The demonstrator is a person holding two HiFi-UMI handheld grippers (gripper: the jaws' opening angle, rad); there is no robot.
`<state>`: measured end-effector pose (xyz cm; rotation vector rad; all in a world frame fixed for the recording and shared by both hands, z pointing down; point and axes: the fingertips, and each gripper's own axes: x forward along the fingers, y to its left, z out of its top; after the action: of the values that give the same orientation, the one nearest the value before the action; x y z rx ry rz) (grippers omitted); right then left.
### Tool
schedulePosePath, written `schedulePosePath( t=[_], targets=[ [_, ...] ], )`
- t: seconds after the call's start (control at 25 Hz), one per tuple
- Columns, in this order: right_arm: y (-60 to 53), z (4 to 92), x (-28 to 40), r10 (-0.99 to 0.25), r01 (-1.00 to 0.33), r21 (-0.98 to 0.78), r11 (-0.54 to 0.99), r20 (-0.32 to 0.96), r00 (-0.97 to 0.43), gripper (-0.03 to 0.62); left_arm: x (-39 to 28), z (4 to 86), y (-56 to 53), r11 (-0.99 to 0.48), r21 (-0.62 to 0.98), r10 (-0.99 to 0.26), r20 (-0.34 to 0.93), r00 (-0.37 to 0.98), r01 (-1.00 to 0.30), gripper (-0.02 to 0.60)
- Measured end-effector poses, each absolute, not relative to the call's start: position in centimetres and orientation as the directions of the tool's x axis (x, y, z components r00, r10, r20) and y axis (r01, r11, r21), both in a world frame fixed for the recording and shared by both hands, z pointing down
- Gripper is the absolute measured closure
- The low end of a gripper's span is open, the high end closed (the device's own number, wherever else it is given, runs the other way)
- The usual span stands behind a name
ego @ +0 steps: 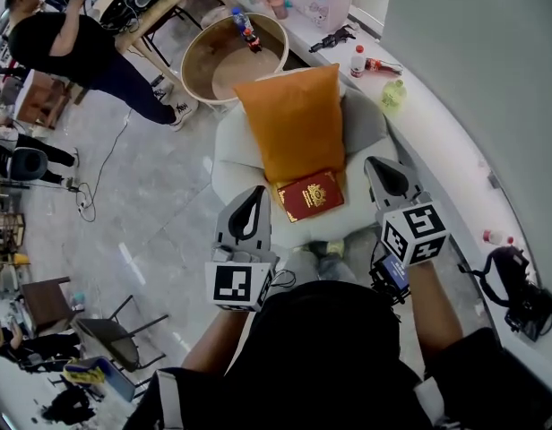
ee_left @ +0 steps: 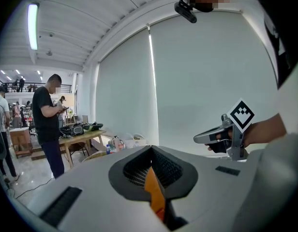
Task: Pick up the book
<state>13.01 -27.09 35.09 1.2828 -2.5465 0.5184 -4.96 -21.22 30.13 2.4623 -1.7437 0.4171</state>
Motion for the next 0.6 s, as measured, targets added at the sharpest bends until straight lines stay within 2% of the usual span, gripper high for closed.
schedulePosePath(
  t=[0.6],
  targets=[
    [-26.7, 36.3, 10.1, -0.713, -0.827, -0.178, 0.534, 0.431, -0.553, 0.588, -8.2, 31.5, -23.0, -0.383, -0.043, -0.882, 0.313, 0.352, -0.923, 0.577]
  ],
)
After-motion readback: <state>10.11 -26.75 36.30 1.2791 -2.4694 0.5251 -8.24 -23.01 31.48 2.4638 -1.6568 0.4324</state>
